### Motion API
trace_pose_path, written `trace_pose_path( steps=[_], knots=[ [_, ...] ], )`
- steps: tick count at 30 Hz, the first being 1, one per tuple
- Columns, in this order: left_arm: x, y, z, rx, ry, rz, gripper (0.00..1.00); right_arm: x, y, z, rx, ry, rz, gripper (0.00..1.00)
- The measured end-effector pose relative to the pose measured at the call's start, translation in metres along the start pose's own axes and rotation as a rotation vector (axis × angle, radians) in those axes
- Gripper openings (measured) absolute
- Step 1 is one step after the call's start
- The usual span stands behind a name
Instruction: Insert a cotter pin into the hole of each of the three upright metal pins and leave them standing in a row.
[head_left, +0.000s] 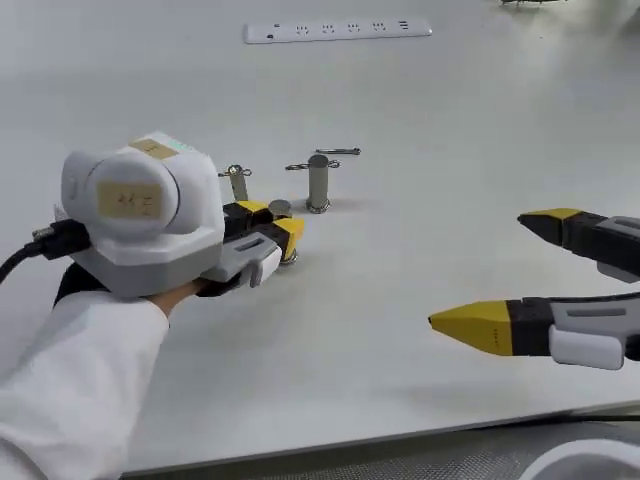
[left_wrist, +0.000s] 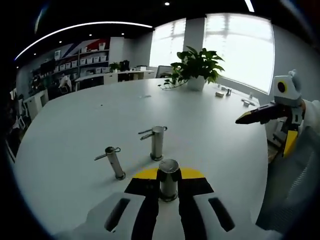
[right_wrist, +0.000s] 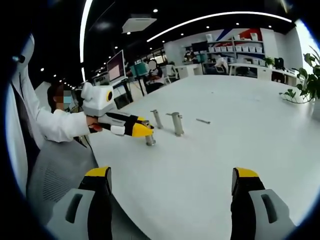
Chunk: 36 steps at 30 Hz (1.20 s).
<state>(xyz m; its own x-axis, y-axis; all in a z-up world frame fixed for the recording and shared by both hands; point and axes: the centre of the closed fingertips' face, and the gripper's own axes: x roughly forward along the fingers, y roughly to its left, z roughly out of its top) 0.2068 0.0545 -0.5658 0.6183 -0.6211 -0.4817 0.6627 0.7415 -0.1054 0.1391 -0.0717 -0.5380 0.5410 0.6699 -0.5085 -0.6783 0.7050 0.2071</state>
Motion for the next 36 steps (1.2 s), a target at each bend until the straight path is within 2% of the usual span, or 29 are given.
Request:
trace_pose_path(
  steps=[4, 5, 15, 18, 21, 24, 26, 28, 29, 30, 32, 33, 36],
  knots=[
    [0.002, -0.001, -0.006, 0.001, 0.017, 0.005, 0.1, 0.0, -0.001, -0.001, 0.003, 0.001, -0.003, 0.98],
    [0.002, 0.0, -0.005, 0.003, 0.007, 0.012, 0.1, 0.0, -0.001, -0.001, 0.003, 0.003, -0.005, 0.98],
    [0.002, 0.002, -0.005, -0.001, 0.013, 0.039, 0.1, 0.0, -0.002, -0.002, 0.006, 0.004, -0.004, 0.98],
    [0.0, 0.0, -0.006, 0.033, 0.014, 0.047, 0.11, 0.001, -0.001, -0.003, 0.007, 0.004, -0.004, 0.98],
    [0.0, 0.001, -0.007, 0.024, 0.015, 0.053, 0.11, 0.002, -0.001, -0.003, 0.007, 0.005, 0.0, 0.98],
    [0.0, 0.0, -0.004, 0.057, 0.008, 0.037, 0.12, 0.003, 0.0, -0.004, 0.006, 0.006, 0.003, 0.98],
    [-0.003, 0.001, 0.0, 0.061, 0.003, 0.039, 0.19, 0.003, 0.0, -0.004, 0.007, 0.005, 0.003, 0.98],
    [-0.005, 0.003, 0.004, 0.067, 0.002, 0.035, 0.34, 0.002, 0.0, -0.004, 0.007, 0.005, 0.004, 0.98],
    [-0.006, 0.003, 0.002, 0.085, 0.02, 0.022, 0.39, 0.003, -0.001, -0.004, 0.007, 0.005, 0.004, 0.98],
    [-0.01, 0.005, -0.003, 0.139, 0.069, 0.011, 0.41, 0.003, 0.0, -0.004, 0.006, 0.007, 0.005, 0.98],
    [-0.015, 0.008, -0.006, 0.191, 0.1, 0.004, 0.42, 0.003, -0.001, -0.005, 0.006, 0.01, 0.004, 0.98],
    [-0.018, 0.007, -0.007, 0.197, 0.106, -0.012, 0.45, 0.003, -0.001, -0.005, 0.006, 0.01, 0.004, 0.98],
    [-0.028, 0.007, -0.008, 0.166, 0.096, -0.056, 0.58, 0.002, -0.003, -0.007, 0.003, 0.018, 0.0, 0.98]
  ],
)
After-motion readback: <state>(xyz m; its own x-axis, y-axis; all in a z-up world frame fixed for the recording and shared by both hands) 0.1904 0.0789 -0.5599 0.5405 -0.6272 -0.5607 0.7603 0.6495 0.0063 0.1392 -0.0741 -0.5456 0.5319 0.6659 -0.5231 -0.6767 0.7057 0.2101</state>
